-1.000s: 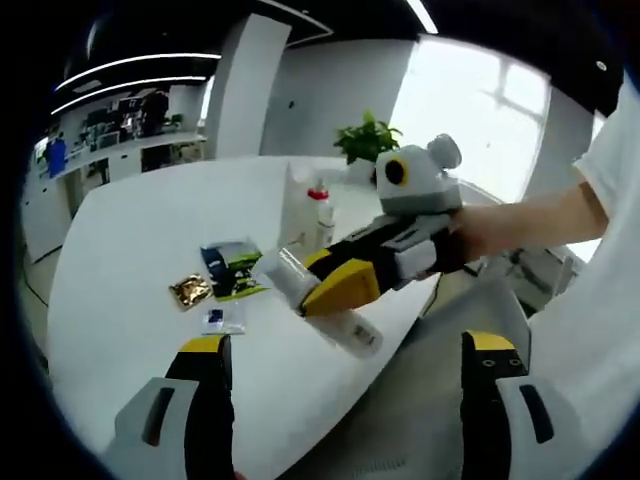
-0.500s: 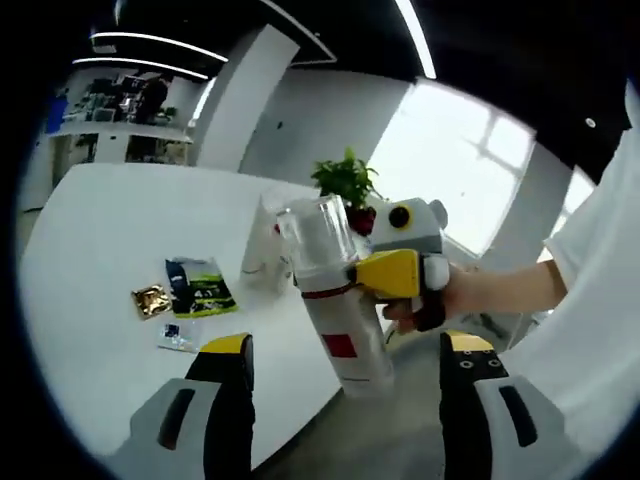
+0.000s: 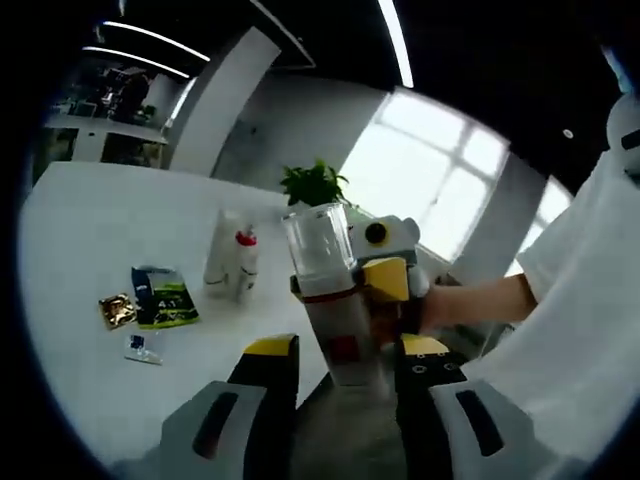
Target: Arrange the skincare products in the storage area until every visible bottle or jar stands upright without overlapping.
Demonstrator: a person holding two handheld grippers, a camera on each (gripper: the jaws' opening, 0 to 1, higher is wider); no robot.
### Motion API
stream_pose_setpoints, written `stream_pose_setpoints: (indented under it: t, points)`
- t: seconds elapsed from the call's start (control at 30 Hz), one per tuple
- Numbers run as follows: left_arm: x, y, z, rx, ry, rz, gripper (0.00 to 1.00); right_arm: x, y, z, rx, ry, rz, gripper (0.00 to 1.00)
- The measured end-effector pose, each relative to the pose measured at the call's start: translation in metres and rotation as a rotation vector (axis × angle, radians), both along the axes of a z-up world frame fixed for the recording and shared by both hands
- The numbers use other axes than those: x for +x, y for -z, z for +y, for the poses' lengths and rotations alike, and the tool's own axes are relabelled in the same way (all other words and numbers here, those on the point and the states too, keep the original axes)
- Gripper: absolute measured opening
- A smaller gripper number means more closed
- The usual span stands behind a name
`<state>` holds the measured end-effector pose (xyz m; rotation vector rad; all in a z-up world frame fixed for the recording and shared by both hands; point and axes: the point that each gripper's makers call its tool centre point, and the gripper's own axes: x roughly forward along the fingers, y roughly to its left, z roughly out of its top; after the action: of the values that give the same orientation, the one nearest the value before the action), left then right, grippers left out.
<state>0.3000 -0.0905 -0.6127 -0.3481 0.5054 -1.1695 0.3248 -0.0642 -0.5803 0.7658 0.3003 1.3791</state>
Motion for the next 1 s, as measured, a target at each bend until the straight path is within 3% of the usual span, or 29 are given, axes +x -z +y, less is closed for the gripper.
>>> stream_pose_setpoints:
  t: [0.23, 0.4, 0.53, 0.67, 0.8, 1.0]
  points:
    - [-0.004, -0.002, -0.013, -0.016, 0.006, -0.001, 0.21, 0.000, -0.002, -0.011, 0.032, 0.032, 0.011, 0.19]
    - [0.000, -0.004, -0.017, -0.024, -0.021, 0.002, 0.21, 0.004, -0.003, -0.019, 0.061, 0.066, 0.031, 0.19]
    - [0.003, -0.005, -0.018, 0.010, -0.032, -0.014, 0.20, 0.004, -0.008, -0.019, 0.043, 0.092, 0.003, 0.20]
    - [0.014, -0.006, -0.016, 0.079, -0.077, -0.054, 0.19, 0.017, -0.011, -0.022, -0.021, 0.193, 0.007, 0.22]
    - [0.024, -0.014, -0.015, 0.136, -0.129, -0.128, 0.19, 0.022, -0.021, -0.022, -0.112, 0.278, -0.092, 0.23]
    - [0.037, -0.010, -0.009, 0.317, -0.204, -0.254, 0.19, 0.031, -0.018, -0.021, -0.280, 0.388, -0.106, 0.24]
